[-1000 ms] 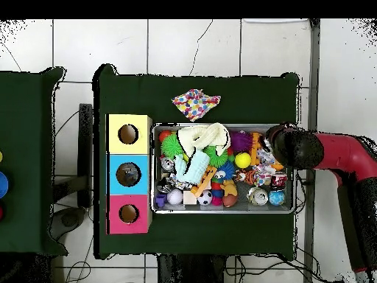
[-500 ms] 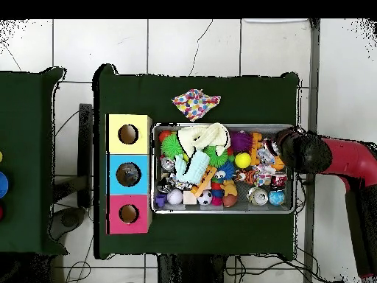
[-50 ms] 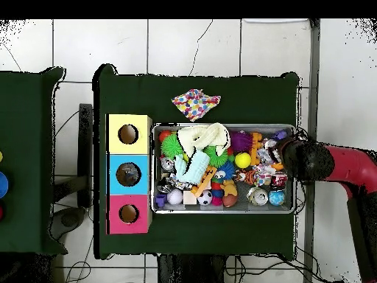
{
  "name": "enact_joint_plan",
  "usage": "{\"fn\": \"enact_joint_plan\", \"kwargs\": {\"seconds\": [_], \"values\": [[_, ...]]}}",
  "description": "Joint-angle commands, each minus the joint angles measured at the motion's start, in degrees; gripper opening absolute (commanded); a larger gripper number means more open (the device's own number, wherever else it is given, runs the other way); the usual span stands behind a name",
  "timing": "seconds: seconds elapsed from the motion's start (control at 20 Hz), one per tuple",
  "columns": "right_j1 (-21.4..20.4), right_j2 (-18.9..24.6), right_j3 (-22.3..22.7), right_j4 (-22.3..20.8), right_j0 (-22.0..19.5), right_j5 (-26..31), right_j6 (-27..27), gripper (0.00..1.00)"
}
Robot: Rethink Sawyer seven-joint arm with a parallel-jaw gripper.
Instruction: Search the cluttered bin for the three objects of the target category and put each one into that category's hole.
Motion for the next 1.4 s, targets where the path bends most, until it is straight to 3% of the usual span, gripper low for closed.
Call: {"fn": "enact_joint_plan", "kwargs": {"seconds": [0.05, 0.4, 1.1, 1.4], "values": [[-0.2, -1.9, 8.0, -1.5, -0.3, 0.4, -5.4, 1.00], [-2.0, -2.3, 10.2, -1.7, 0.3, -0.5, -2.7, 1.00], [2.4, -0.6, 7.4, -2.5, -1.3, -0.9, -7.2, 1.00], [-1.2, -0.4, 8.3, -3.6, -0.3, -2.2, -5.7, 1.00]]}}
